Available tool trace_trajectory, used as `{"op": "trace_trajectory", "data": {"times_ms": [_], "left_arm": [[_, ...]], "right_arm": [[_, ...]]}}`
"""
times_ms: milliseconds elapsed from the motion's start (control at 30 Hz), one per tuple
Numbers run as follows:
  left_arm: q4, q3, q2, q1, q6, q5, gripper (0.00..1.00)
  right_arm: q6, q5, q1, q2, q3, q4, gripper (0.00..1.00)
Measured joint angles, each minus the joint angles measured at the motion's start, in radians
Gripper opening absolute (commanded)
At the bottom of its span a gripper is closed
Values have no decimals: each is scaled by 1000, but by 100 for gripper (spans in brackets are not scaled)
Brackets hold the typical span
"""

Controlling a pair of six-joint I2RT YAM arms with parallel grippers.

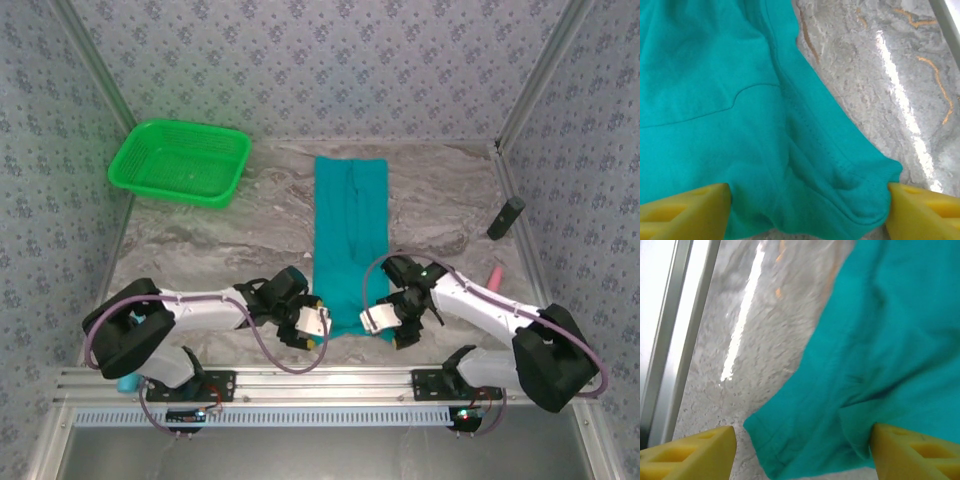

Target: Fold the inside-out t-shirt

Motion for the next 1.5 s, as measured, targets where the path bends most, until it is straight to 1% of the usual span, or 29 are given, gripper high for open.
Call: {"op": "trace_trajectory", "data": {"times_ms": [67, 200, 233, 300, 333, 400, 500, 567, 600, 733, 800, 833, 967, 1033, 1100, 1233, 1333, 1400, 1500], "left_arm": [[-16, 14, 17, 0, 11, 19, 68], [-35, 24, 29, 0, 23, 40, 61], [-37, 24, 29, 0, 24, 41, 59], [-40, 24, 28, 0, 26, 44, 52], [-42, 23, 27, 0, 27, 48, 49], [-43, 14, 23, -4, 27, 56, 42], [-51, 11, 20, -17, 26, 59, 30], [-74, 14, 16, -26, 16, 59, 8], [-97, 24, 16, -30, 11, 61, 2], [-238, 103, 7, -58, -27, 74, 2], [-340, 153, -26, -81, -60, 80, 2], [-399, 184, -53, -97, -81, 81, 2], [-603, 312, -176, -208, -207, 72, 2], [-687, 380, -229, -266, -285, 75, 0], [-748, 439, -270, -303, -362, 90, 0], [-828, 536, -343, -309, -490, 128, 0], [-865, 600, -380, -291, -530, 145, 0], [-878, 629, -387, -246, -533, 162, 0], [-903, 660, -356, -106, -509, 207, 0]], "right_arm": [[-27, 49, 16, 17, -14, 35, 71], [-44, 135, 74, 13, -44, 102, 68], [-44, 148, 89, 0, -53, 112, 64], [-45, 171, 119, -32, -73, 128, 50], [-45, 184, 135, -50, -86, 140, 42], [-50, 208, 167, -82, -113, 167, 30], [-34, 258, 223, -115, -144, 222, 1], [-6, 267, 255, -119, -143, 234, 0], [6, 266, 265, -117, -136, 223, 0], [51, 204, 305, -129, -53, 53, 0], [67, 181, 340, -175, -1, -40, 0], [79, 171, 375, -218, 27, -88, 0], [188, 110, 539, -385, 161, -266, 0], [265, 79, 578, -405, 252, -340, 0], [348, 39, 588, -404, 340, -397, 0], [497, -56, 588, -365, 475, -468, 0], [569, -104, 557, -349, 519, -472, 0], [596, -123, 475, -354, 518, -480, 0], [608, -168, 260, -356, 505, -487, 0]]}}
